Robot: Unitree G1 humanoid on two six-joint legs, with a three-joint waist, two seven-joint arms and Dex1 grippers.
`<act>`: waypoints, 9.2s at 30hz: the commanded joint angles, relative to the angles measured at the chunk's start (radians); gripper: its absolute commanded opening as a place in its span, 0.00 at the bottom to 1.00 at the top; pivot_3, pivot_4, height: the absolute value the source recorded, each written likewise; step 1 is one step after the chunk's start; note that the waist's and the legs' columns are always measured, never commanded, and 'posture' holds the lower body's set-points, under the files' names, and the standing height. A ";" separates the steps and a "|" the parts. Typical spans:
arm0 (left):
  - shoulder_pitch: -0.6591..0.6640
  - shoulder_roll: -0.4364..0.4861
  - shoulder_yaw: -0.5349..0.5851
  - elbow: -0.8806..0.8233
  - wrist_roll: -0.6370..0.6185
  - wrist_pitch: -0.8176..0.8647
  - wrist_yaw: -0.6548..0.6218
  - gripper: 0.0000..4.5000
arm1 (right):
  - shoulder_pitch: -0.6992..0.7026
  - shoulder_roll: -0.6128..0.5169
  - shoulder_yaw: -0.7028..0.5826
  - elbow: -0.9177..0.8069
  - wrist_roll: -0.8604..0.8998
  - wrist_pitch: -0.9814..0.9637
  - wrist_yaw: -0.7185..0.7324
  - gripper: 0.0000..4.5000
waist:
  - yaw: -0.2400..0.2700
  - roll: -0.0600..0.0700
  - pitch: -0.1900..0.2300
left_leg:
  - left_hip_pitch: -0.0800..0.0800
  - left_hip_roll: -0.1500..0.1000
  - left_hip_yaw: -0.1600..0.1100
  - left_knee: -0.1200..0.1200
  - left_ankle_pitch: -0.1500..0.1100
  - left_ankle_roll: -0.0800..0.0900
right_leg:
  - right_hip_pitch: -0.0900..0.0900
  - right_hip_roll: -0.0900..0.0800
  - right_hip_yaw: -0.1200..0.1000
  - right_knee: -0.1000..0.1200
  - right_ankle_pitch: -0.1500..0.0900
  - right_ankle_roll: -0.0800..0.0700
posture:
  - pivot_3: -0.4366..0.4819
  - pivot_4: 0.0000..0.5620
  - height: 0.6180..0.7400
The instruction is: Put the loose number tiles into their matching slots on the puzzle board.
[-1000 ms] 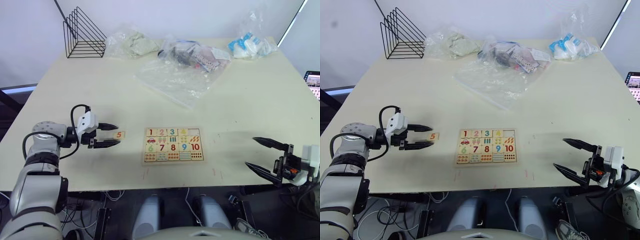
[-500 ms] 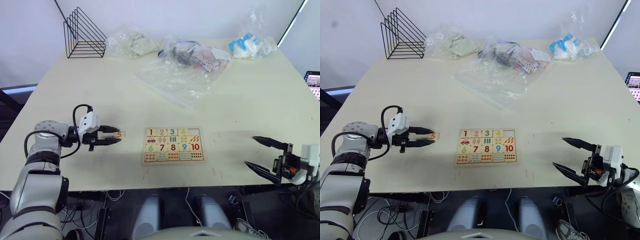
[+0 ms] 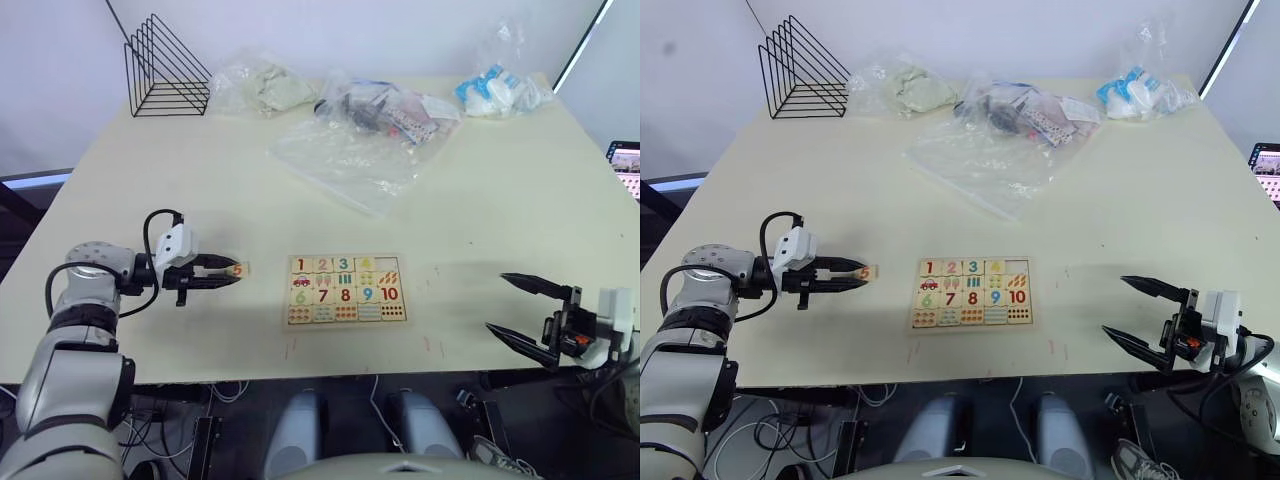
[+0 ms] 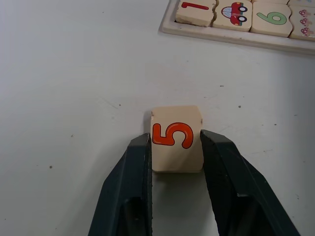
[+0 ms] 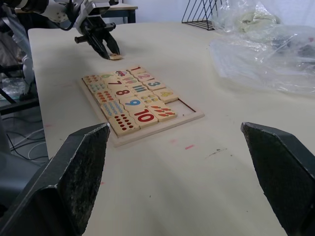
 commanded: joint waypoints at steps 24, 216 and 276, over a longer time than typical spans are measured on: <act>0.305 0.095 0.168 -0.899 -0.133 0.570 0.225 0.21 | 0.071 0.041 -0.012 -0.085 0.015 -0.027 -0.047 1.00 | 0.002 0.000 0.000 | 0.000 0.000 -0.001 0.000 0.000 0.000 | 0.000 0.000 0.000 0.000 0.000 0.000 | 0.48 0.27 1.00; -0.316 -0.509 -0.327 -0.482 0.377 0.662 0.299 0.01 | 0.187 0.104 -0.007 -0.149 -0.037 -0.118 -0.217 1.00 | 0.001 0.000 0.001 | -0.001 -0.001 0.000 0.000 0.000 0.000 | 0.000 0.002 0.002 -0.001 0.000 0.000 | 0.48 0.27 1.00; 0.484 -0.231 0.407 -1.247 -0.139 0.958 0.583 0.19 | 0.101 0.023 -0.046 -0.026 -0.017 -0.037 -0.187 1.00 | 0.001 0.001 0.001 | 0.001 0.001 -0.004 0.000 0.000 0.000 | 0.000 0.000 0.003 0.000 0.000 0.000 | 0.48 0.27 1.00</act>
